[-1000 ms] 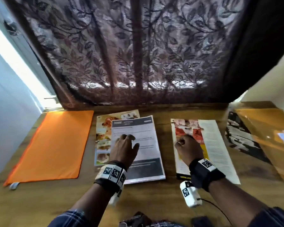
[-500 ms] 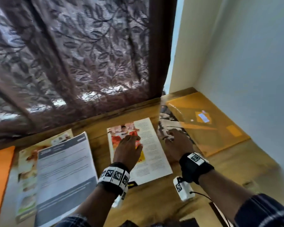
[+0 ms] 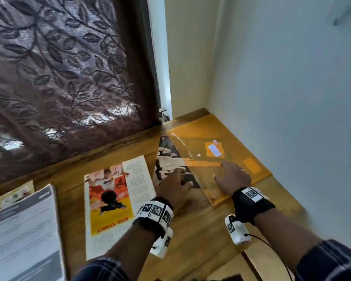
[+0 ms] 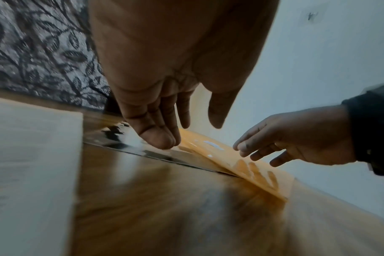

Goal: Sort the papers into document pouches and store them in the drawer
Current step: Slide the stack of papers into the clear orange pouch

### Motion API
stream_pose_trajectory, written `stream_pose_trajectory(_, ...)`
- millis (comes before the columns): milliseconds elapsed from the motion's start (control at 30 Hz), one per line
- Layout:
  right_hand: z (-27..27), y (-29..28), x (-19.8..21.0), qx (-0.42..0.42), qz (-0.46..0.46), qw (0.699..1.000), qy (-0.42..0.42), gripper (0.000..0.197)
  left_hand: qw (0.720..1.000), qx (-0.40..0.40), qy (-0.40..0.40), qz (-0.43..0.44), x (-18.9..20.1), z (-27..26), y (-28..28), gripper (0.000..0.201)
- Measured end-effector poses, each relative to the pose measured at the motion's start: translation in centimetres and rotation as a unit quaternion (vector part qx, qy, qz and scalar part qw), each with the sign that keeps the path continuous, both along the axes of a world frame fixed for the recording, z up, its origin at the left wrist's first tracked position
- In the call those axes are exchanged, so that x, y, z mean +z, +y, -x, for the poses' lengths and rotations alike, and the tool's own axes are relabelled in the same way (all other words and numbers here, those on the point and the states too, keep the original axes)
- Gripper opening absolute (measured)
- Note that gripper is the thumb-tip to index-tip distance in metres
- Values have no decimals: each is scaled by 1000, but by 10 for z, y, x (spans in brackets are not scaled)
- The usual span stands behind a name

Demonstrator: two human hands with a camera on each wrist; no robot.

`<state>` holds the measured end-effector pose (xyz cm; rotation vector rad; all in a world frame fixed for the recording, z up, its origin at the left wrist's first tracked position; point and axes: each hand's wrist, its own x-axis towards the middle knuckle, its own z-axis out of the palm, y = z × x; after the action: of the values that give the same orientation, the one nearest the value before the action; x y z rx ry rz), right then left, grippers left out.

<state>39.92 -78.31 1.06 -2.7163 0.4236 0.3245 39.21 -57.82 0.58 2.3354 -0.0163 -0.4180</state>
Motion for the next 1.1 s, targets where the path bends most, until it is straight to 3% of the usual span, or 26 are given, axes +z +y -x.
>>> stream_pose_trajectory(167,-1,-15,-12,83,65,994,34,57,973,107,93,181,-15,-13,-31,58)
stream_pose_trajectory(300,-4,-21,-10,98,73,992,24,54,964,146,87,206,-17,-27,-45,80)
stream_pose_trajectory(400,-6,-26,-12,104,74,992,13,53,952,169,89,239,-15,-35,-52,79)
stream_pose_trajectory(533,-8,-30,-12,102,62,993,-2,52,958,157,77,225,-12,-43,-56,87)
stream_pose_trajectory(633,-9,-34,-13,94,42,995,-18,50,959,139,106,225,-17,-49,-65,80)
stream_pose_trajectory(767,-10,-38,-13,79,10,996,-35,47,944,197,122,235,-16,-54,-73,76)
stream_pose_trajectory(867,-11,-40,-11,61,-22,997,-35,46,896,253,189,312,-7,-52,-75,49)
stream_pose_trajectory(900,-11,-41,-11,54,-31,997,-34,46,892,252,194,321,-6,-53,-75,35)
stream_pose_trajectory(967,-12,-42,-11,48,-40,997,-36,45,902,247,174,308,-8,-56,-74,21)
stream_pose_trajectory(1100,-12,-43,-8,42,-56,995,-67,40,951,219,59,210,-7,-57,-72,31)
